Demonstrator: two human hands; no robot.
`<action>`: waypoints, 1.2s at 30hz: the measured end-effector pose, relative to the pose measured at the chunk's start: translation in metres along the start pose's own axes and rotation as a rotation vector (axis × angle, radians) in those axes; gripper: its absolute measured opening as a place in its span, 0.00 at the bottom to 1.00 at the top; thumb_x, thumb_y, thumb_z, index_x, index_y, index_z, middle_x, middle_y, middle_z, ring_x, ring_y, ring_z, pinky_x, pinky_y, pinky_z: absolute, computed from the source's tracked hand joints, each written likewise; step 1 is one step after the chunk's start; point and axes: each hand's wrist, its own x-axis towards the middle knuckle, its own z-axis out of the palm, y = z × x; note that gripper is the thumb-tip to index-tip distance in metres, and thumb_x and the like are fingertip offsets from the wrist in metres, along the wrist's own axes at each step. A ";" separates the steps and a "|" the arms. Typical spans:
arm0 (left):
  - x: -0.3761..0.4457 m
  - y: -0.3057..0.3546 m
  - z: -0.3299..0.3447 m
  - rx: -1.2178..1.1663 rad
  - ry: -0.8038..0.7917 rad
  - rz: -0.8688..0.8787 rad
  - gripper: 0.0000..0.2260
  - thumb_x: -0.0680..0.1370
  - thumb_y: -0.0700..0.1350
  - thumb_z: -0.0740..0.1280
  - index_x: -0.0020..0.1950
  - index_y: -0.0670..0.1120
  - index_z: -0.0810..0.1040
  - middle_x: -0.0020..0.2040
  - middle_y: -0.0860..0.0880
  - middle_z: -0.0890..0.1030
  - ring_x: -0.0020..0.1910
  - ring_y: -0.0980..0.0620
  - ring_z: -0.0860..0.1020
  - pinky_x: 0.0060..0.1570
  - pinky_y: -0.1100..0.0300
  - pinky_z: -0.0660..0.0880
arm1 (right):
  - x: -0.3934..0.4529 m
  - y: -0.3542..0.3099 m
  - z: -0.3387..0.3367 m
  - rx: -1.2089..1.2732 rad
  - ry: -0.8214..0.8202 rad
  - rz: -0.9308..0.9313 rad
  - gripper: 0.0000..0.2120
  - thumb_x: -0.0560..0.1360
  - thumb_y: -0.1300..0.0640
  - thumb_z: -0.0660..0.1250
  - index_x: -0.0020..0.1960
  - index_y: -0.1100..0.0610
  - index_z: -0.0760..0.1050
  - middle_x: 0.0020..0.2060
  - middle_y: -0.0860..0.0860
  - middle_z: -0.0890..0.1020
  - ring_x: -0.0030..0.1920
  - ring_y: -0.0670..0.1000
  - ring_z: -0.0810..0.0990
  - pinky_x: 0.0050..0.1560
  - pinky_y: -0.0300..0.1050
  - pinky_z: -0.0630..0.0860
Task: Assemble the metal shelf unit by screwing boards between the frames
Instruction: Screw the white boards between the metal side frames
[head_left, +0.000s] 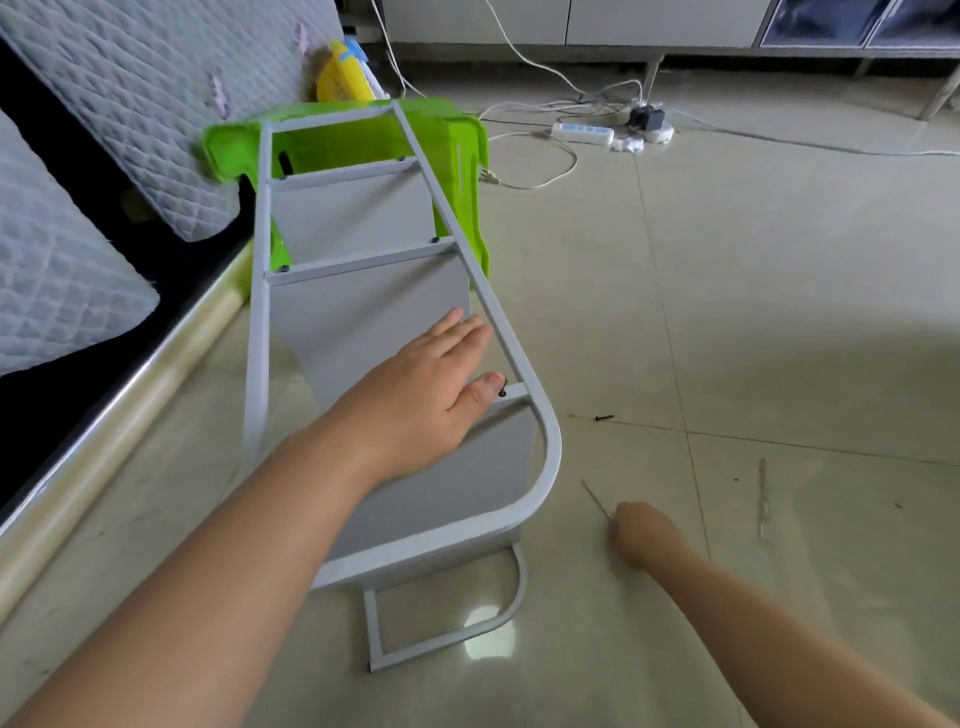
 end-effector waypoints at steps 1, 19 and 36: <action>0.000 0.000 0.000 -0.002 0.002 0.006 0.24 0.82 0.51 0.49 0.77 0.48 0.48 0.77 0.56 0.48 0.74 0.63 0.42 0.66 0.71 0.45 | 0.000 -0.002 -0.001 0.004 0.000 0.006 0.15 0.78 0.61 0.53 0.63 0.60 0.70 0.63 0.56 0.74 0.63 0.55 0.73 0.59 0.44 0.71; -0.023 -0.020 -0.009 0.109 -0.033 -0.079 0.24 0.82 0.49 0.48 0.76 0.43 0.46 0.77 0.49 0.45 0.75 0.55 0.41 0.69 0.67 0.40 | -0.106 -0.059 -0.219 1.315 0.768 -0.627 0.11 0.76 0.65 0.61 0.37 0.53 0.70 0.24 0.49 0.73 0.19 0.44 0.68 0.24 0.37 0.66; -0.040 -0.020 -0.001 0.385 -0.028 -0.160 0.27 0.82 0.53 0.44 0.76 0.39 0.42 0.77 0.45 0.41 0.75 0.49 0.37 0.72 0.58 0.40 | -0.168 -0.081 -0.225 0.759 0.927 -0.997 0.10 0.74 0.47 0.54 0.34 0.47 0.62 0.23 0.41 0.68 0.25 0.38 0.71 0.29 0.31 0.64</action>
